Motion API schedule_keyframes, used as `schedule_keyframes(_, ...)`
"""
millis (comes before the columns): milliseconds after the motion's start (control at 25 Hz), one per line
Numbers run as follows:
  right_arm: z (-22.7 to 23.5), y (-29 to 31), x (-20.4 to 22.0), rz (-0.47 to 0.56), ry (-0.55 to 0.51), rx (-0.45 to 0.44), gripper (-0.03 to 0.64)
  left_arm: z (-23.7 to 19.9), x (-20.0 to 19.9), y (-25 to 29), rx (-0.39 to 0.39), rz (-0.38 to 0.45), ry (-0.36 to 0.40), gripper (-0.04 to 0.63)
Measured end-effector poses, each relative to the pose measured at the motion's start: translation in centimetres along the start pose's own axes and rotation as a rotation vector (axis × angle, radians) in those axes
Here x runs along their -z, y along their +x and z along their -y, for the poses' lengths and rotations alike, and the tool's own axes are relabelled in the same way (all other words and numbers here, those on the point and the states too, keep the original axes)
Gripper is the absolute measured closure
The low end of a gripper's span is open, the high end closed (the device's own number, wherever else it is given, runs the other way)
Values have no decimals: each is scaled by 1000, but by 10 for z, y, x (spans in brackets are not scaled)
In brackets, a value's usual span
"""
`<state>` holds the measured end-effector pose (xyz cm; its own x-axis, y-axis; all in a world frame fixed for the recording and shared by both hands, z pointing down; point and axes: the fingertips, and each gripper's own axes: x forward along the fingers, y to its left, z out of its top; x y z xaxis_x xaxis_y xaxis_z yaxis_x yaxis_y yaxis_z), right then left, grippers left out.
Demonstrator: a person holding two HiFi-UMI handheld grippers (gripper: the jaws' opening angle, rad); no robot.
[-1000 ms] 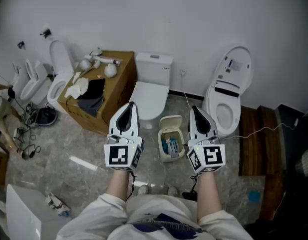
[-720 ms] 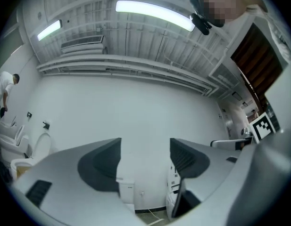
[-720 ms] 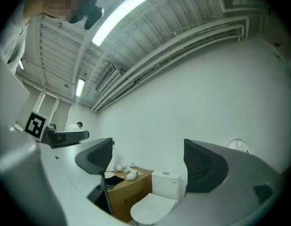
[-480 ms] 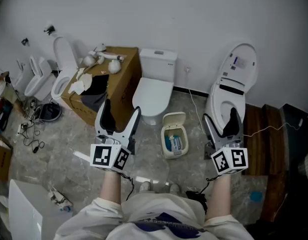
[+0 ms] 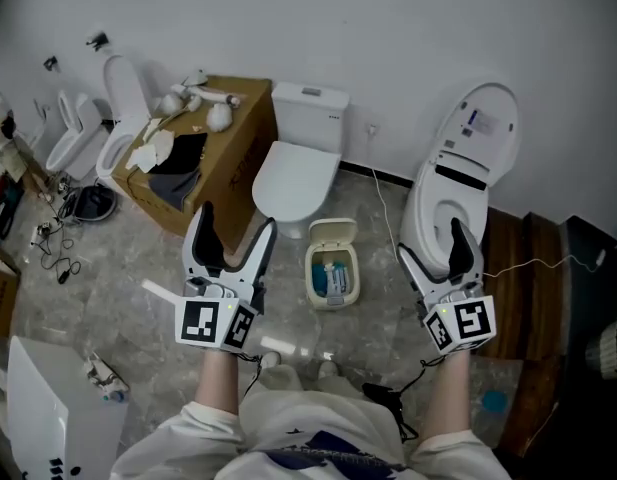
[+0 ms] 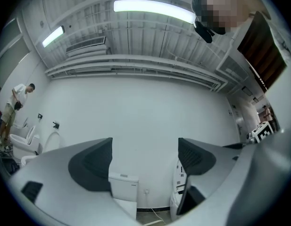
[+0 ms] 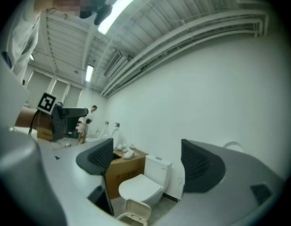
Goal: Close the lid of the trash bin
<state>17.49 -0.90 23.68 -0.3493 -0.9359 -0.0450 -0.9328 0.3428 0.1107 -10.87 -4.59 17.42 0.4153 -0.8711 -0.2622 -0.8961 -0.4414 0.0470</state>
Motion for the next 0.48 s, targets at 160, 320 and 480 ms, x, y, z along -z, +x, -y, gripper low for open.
schedule_keyframes(160,4,28,38,-118,-79,-103,169,4,11,8,-35,-25,21,181)
schedule_keyframes(320,-9,72,75,-178,-59,-169,186,-17,22,26,-39,-51,38,181)
schedule_keyframes(480,-28,128,128,-323,-114,-243,204,-48,27,55,-10,-42,36,181)
